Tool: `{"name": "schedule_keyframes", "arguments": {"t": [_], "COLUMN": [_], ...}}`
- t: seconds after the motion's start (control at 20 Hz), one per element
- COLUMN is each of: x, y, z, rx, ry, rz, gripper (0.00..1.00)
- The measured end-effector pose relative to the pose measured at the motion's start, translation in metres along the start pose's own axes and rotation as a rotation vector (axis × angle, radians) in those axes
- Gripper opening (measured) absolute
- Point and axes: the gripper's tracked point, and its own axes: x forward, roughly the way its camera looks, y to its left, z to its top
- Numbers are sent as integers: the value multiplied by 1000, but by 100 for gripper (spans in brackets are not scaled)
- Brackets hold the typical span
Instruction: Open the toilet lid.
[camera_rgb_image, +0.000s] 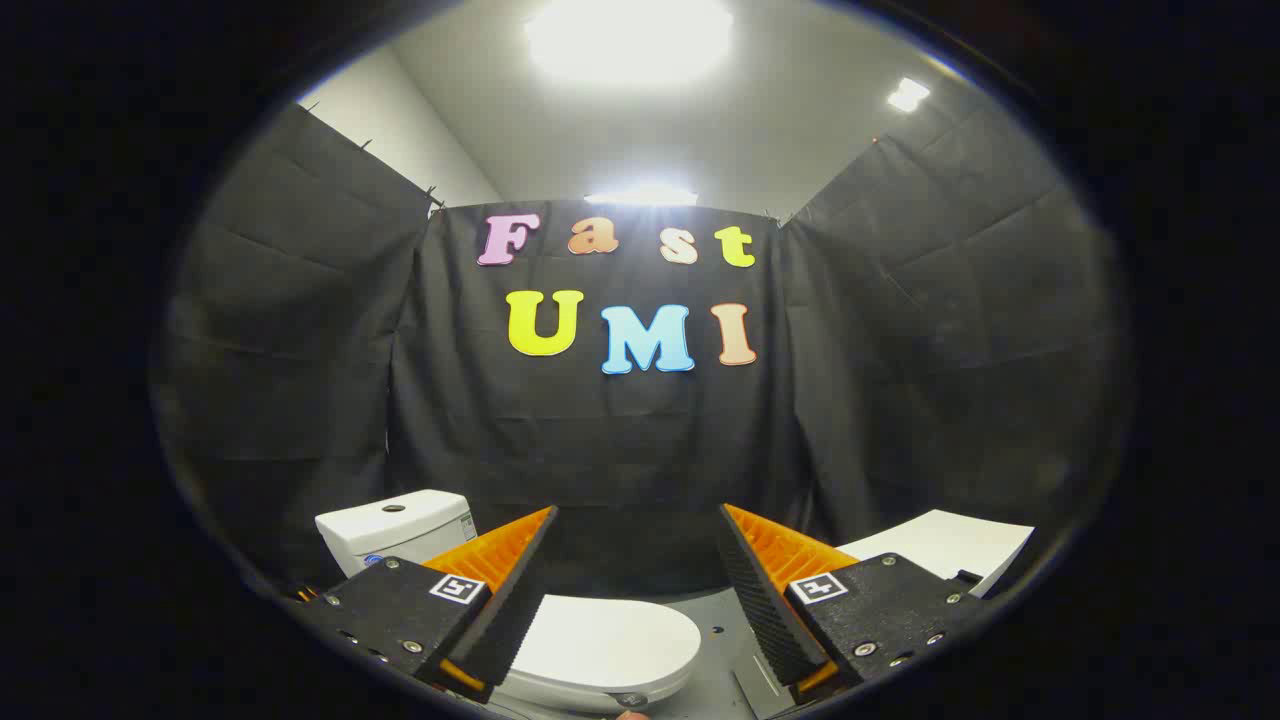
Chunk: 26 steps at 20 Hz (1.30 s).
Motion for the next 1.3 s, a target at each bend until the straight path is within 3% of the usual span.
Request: {"name": "schedule_keyframes", "arguments": {"t": [0.7, 1.3], "x": [-2, 20], "y": [-15, 3], "z": [-14, -41], "rx": [29, 27], "ry": [13, 9], "rz": [-35, -26], "gripper": [95, 95]}}
